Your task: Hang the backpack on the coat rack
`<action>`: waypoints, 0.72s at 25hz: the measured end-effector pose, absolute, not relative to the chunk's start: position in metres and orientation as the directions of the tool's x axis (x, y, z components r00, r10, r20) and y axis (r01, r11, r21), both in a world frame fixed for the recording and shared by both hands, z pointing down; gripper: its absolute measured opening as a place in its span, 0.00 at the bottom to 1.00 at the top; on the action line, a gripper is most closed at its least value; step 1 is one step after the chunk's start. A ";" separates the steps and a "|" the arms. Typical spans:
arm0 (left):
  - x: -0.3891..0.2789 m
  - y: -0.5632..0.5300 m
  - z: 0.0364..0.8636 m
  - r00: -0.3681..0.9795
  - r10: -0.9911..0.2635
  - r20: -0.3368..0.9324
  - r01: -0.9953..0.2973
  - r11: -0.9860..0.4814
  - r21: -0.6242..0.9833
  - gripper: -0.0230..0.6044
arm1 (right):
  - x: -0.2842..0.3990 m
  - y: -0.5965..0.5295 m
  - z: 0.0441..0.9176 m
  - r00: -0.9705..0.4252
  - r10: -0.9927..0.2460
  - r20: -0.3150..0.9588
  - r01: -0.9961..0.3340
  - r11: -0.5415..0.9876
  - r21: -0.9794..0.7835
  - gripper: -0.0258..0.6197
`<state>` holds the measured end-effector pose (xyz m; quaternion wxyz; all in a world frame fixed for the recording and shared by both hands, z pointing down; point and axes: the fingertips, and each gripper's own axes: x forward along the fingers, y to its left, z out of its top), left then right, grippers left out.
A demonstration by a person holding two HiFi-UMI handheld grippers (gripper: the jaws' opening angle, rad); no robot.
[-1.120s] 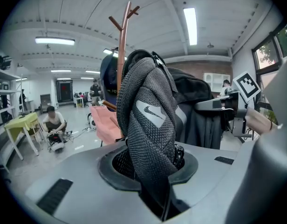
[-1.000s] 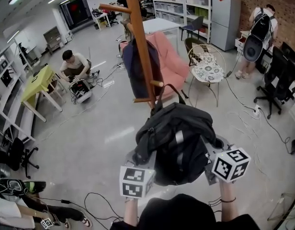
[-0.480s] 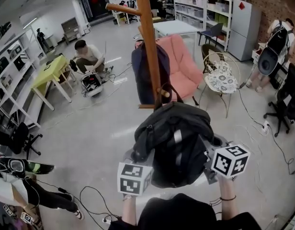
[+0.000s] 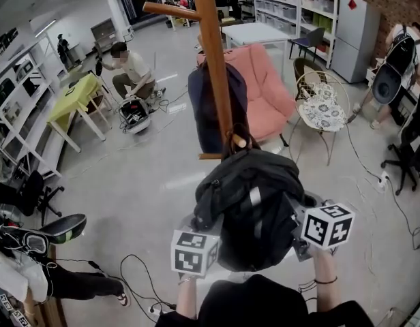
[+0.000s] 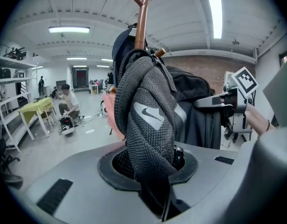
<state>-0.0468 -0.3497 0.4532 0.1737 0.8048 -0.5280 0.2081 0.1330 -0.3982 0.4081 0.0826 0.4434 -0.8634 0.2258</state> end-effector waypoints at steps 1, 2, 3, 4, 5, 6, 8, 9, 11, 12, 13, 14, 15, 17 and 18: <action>-0.048 -0.352 0.455 0.357 -0.774 0.523 -0.921 -0.384 0.061 0.21 | 0.132 -0.401 0.410 -0.591 -0.728 0.347 -0.805 0.501 -0.318 0.08; -0.049 -0.354 0.457 0.359 -0.770 0.528 -0.920 -0.386 0.062 0.21 | 0.132 -0.403 0.412 -0.588 -0.728 0.352 -0.807 0.497 -0.320 0.08; -0.049 -0.356 0.459 0.361 -0.766 0.532 -0.919 -0.390 0.063 0.21 | 0.132 -0.405 0.413 -0.586 -0.728 0.357 -0.808 0.492 -0.323 0.08; -0.048 -0.358 0.461 0.366 -0.762 0.534 -0.916 -0.395 0.063 0.21 | 0.133 -0.407 0.415 -0.582 -0.728 0.362 -0.811 0.486 -0.326 0.08; -0.047 -0.360 0.462 0.370 -0.758 0.537 -0.914 -0.400 0.065 0.21 | 0.134 -0.408 0.417 -0.578 -0.729 0.365 -0.813 0.481 -0.328 0.08; -0.047 -0.361 0.464 0.373 -0.755 0.540 -0.912 -0.404 0.065 0.21 | 0.134 -0.408 0.418 -0.575 -0.731 0.368 -0.815 0.477 -0.329 0.08; -0.048 -0.361 0.467 0.373 -0.752 0.544 -0.912 -0.403 0.068 0.21 | 0.134 -0.409 0.421 -0.570 -0.732 0.373 -0.819 0.472 -0.326 0.08; -0.049 -0.361 0.469 0.372 -0.751 0.546 -0.914 -0.400 0.072 0.21 | 0.133 -0.410 0.422 -0.569 -0.732 0.375 -0.820 0.472 -0.324 0.08; -0.049 -0.362 0.471 0.371 -0.748 0.550 -0.915 -0.397 0.077 0.21 | 0.133 -0.411 0.424 -0.566 -0.733 0.378 -0.823 0.470 -0.320 0.08; -0.049 -0.362 0.473 0.373 -0.746 0.553 -0.914 -0.398 0.078 0.21 | 0.133 -0.411 0.425 -0.563 -0.733 0.380 -0.824 0.468 -0.319 0.08; -0.048 -0.361 0.474 0.375 -0.742 0.555 -0.912 -0.402 0.079 0.21 | 0.133 -0.411 0.426 -0.562 -0.734 0.382 -0.825 0.466 -0.319 0.08; -0.047 -0.362 0.476 0.377 -0.741 0.556 -0.911 -0.404 0.080 0.21 | 0.133 -0.412 0.428 -0.561 -0.734 0.383 -0.826 0.464 -0.319 0.08; -0.047 -0.363 0.477 0.378 -0.741 0.555 -0.911 -0.406 0.079 0.21 | 0.134 -0.412 0.430 -0.560 -0.734 0.384 -0.826 0.464 -0.320 0.08; -0.047 -0.365 0.478 0.379 -0.745 0.549 -0.911 -0.405 0.079 0.21 | 0.134 -0.414 0.431 -0.561 -0.733 0.384 -0.826 0.463 -0.321 0.08; -0.047 -0.366 0.478 0.379 -0.747 0.547 -0.911 -0.404 0.079 0.22 | 0.134 -0.414 0.432 -0.561 -0.733 0.384 -0.826 0.464 -0.322 0.08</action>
